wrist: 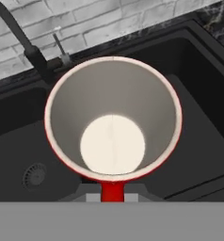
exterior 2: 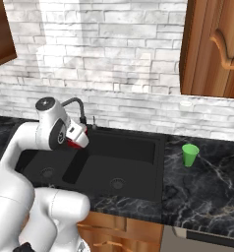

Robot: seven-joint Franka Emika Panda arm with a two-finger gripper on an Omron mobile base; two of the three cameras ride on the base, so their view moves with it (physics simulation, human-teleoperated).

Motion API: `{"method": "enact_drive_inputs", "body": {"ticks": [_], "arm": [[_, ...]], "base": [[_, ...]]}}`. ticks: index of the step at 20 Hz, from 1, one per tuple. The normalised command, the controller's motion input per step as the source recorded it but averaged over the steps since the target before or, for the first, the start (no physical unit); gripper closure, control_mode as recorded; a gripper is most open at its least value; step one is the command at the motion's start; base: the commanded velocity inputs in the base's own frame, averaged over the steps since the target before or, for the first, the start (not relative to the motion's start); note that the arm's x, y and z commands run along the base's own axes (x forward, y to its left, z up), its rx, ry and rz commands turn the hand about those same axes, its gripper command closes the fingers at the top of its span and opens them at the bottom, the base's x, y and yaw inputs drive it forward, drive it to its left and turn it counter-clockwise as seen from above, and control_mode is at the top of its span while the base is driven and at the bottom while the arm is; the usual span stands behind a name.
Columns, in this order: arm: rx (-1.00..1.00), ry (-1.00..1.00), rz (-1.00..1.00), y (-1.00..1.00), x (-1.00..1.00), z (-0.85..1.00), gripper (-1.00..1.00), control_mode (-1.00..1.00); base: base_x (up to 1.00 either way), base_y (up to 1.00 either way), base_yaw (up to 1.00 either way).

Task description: Move any existing items from the left basin to the right basin for drying. Then move the cup from the counter to the left basin of the sink for washing.

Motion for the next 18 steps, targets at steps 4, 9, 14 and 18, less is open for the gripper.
{"method": "enact_drive_inputs", "body": {"ticks": [4, 9, 14, 18], "arm": [[0.0, 0.0, -0.08, -0.53, 0.15, -0.06, 1.0, -1.0], [0.0, 0.02, -0.07, -0.39, 0.28, -0.2, 1.0, -1.0], [0.0, 0.05, -0.05, -0.21, 0.3, -0.29, 1.0, -1.0], [-0.02, 0.01, -0.02, -0.04, 0.2, -0.37, 1.0, -1.0]], "base": [[0.0, 0.0, 0.0], [0.0, 0.0, 0.0], [0.0, 0.0, 0.0], [0.0, 0.0, 0.0]]}}
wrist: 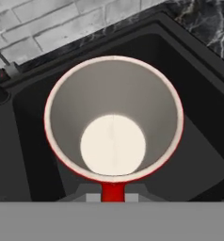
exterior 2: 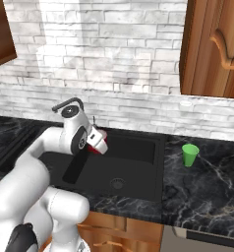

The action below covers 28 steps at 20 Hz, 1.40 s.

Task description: Move any existing items from the left basin to the right basin for drying. Then move the cup from the counter to the left basin of the sink for washing.

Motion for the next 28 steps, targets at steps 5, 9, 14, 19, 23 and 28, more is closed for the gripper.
{"method": "enact_drive_inputs", "body": {"ticks": [5, 9, 14, 19, 23, 28], "arm": [[-0.01, 0.0, 0.0, -0.06, 0.15, -0.39, 1.0, -1.0], [0.0, 0.01, 0.0, -0.04, 0.16, -0.44, 1.0, -1.0], [0.0, 0.02, 0.0, -0.01, 0.17, -0.43, 1.0, -1.0], [0.0, 0.02, 0.0, -0.07, 0.14, -0.42, 1.0, -1.0], [0.0, 0.01, 0.01, -0.1, 0.11, -0.41, 1.0, -1.0], [0.0, 0.0, 0.01, -0.05, 0.07, -0.33, 1.0, -1.0]], "base": [[0.0, 0.0, 0.0], [0.0, 0.0, 0.0], [0.0, 0.0, 0.0], [0.0, 0.0, 0.0], [0.0, 0.0, 0.0], [0.0, 0.0, 0.0]]}}
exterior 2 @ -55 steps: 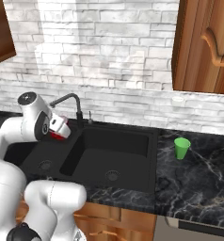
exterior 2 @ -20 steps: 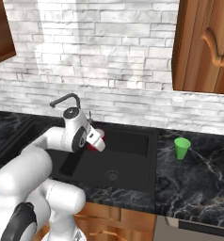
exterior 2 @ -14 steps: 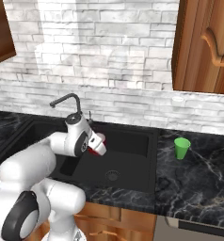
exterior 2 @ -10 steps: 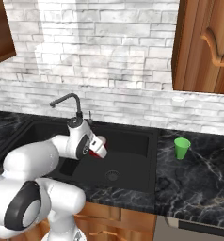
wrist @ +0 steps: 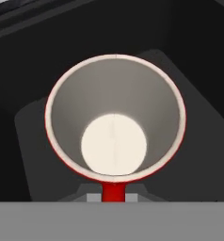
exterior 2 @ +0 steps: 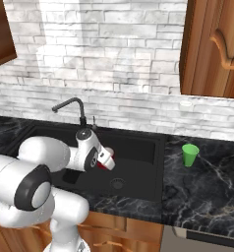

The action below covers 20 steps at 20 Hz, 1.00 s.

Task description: Move any existing items from the left basin to the right basin for drying. Then move the cup from the counter to the left basin of the sink for washing.

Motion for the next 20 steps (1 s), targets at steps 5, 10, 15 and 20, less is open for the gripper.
{"method": "enact_drive_inputs", "body": {"ticks": [5, 10, 15, 20], "arm": [[0.0, 0.0, 0.01, -0.01, 0.05, -0.3, 1.0, -1.0], [0.0, 0.0, 0.02, 0.0, 0.05, -0.31, 1.0, -1.0], [0.0, 0.0, 0.03, 0.0, 0.08, -0.31, 1.0, -1.0], [0.0, 0.0, 0.03, 0.0, 0.07, -0.29, 1.0, -1.0]], "base": [[0.0, 0.0, 0.0], [0.0, 0.0, 0.0], [0.0, 0.0, 0.0], [0.0, 0.0, 0.0]]}}
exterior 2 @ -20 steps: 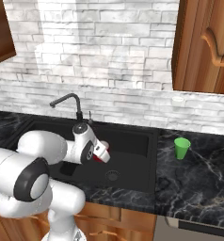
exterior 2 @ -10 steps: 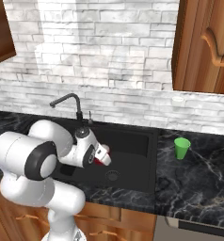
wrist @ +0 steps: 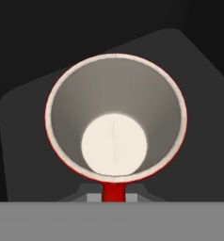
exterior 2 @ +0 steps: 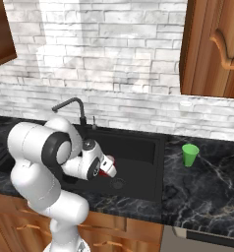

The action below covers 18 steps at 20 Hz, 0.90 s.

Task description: Move any existing items from the left basin to the right basin for drying. Then move the cup from the counter to the left basin of the sink for washing.

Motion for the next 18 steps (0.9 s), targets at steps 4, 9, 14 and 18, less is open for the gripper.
{"method": "enact_drive_inputs", "body": {"ticks": [4, 9, 14, 18], "arm": [[0.0, 0.0, 0.02, 0.0, 0.11, -0.27, 1.0, -1.0], [0.0, 0.0, 0.02, 0.0, 0.12, -0.24, 1.0, -1.0], [0.0, 0.03, 0.03, -0.02, 0.16, -0.21, 1.0, -1.0], [0.0, 0.05, 0.05, -0.05, 0.18, -0.17, 1.0, -1.0]], "base": [[0.0, 0.0, 0.0], [0.0, 0.0, 0.0], [0.0, 0.0, 0.0], [0.0, 0.0, 0.0]]}}
